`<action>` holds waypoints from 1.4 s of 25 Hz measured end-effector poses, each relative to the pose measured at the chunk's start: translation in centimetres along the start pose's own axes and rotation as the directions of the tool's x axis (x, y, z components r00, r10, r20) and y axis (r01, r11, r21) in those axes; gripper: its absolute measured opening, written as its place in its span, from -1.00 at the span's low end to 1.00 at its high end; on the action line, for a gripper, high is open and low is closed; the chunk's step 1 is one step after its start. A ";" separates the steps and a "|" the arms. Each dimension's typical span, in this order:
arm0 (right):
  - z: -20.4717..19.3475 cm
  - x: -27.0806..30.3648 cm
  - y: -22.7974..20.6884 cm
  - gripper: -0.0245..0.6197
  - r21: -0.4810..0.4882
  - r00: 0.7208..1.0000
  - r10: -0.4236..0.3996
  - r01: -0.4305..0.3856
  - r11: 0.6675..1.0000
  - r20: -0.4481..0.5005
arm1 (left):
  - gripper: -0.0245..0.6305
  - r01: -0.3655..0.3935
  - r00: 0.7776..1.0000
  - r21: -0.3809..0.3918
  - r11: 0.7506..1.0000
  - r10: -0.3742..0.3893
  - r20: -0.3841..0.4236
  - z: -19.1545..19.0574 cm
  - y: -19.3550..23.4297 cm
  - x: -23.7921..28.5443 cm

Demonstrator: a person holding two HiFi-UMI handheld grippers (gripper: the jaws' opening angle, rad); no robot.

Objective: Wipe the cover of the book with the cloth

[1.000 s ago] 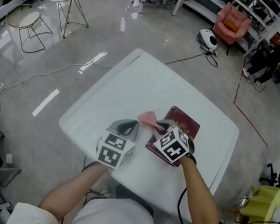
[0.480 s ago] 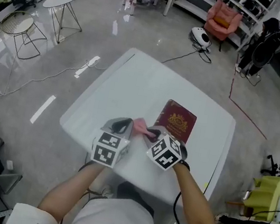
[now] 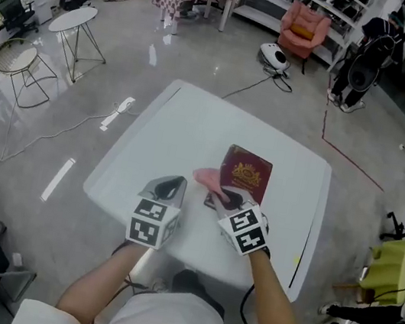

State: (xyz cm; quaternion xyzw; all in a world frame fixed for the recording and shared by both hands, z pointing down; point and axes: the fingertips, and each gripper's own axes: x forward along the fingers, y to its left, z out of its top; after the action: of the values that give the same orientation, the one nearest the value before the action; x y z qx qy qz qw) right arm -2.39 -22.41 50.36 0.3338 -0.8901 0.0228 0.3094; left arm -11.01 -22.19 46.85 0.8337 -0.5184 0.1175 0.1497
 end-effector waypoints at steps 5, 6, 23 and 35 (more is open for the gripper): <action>-0.6 -4.2 -1.9 -0.80 0.112 0.988 -0.139 0.131 0.985 0.066 | -0.90 0.046 0.999 0.027 0.999 -0.046 0.013 0.6 -2.4 0.4; -0.6 -5.1 -2.2 -0.80 0.131 0.984 -0.163 0.152 0.980 0.078 | -0.91 0.058 0.998 0.034 0.998 -0.058 0.017 0.7 -3.0 0.4; -3.3 -18.7 -2.9 -0.81 0.446 0.847 -0.495 0.372 0.814 0.195 | -0.91 0.218 0.974 0.094 0.971 -0.223 0.038 1.4 -12.0 -0.8; -4.3 -19.9 -2.5 -0.81 0.462 0.835 -0.521 0.397 0.793 0.177 | -0.91 0.243 0.969 0.116 0.963 -0.247 0.020 1.0 -13.5 -1.1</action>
State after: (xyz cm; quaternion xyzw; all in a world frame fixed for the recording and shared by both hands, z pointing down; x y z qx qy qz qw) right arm 13.06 -11.73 42.18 0.5982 -0.7919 0.0806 0.0930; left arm 0.70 -16.01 43.79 0.9004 -0.4064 0.1127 0.1069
